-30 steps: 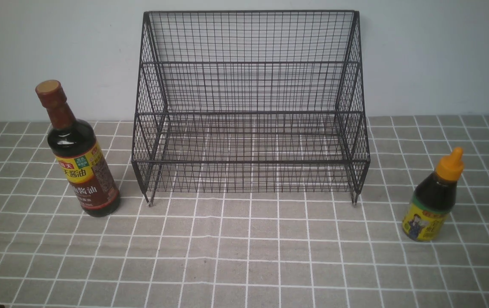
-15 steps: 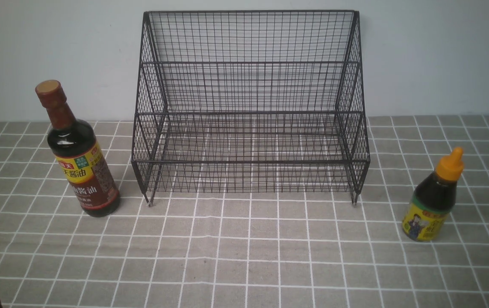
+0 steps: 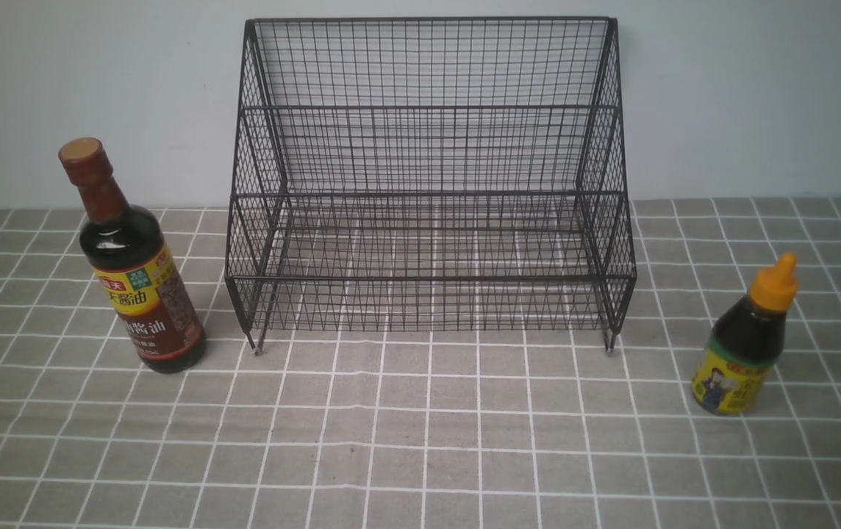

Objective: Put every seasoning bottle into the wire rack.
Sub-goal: Use the left arm to grab the condiment bottle closest to it

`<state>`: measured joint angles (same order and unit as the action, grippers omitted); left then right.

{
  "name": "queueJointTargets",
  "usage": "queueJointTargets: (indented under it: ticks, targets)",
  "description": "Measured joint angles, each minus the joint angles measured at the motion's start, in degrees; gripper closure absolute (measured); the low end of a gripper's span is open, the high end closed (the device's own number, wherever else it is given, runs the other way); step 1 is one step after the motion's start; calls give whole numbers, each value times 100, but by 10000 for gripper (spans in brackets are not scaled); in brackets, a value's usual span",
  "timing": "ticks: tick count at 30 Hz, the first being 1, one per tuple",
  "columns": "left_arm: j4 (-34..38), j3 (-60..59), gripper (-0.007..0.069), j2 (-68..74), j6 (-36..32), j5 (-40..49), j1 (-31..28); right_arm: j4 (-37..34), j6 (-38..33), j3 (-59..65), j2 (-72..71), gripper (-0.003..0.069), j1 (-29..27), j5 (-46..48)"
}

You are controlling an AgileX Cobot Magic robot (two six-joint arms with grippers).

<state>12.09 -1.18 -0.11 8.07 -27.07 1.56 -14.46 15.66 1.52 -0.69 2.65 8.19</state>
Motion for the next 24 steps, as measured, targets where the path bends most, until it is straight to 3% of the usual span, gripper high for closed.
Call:
queueJointTargets:
  ticks: [4, 11, 14, 19, 24]
  targets:
    - [-457, 697, 631, 465, -1, 199, 0, -521, 135, 0, 0, 670, 0, -568]
    - [-1509, 2800, 631, 2346, 55, 2924, 0, -577, 152, 0, 0, 670, 0, -734]
    - [-1556, 3222, 631, 3079, 55, 3405, 0, -599, 172, 0, 0, 670, 0, -737]
    - [-1569, 3614, 624, 4359, 59, 3413, 0, -550, -22, -865, 19, 670, 0, 804]
    - [-1580, 3668, 538, 5429, 59, 2408, 0, -377, -957, -2423, 793, 670, 0, 2688]
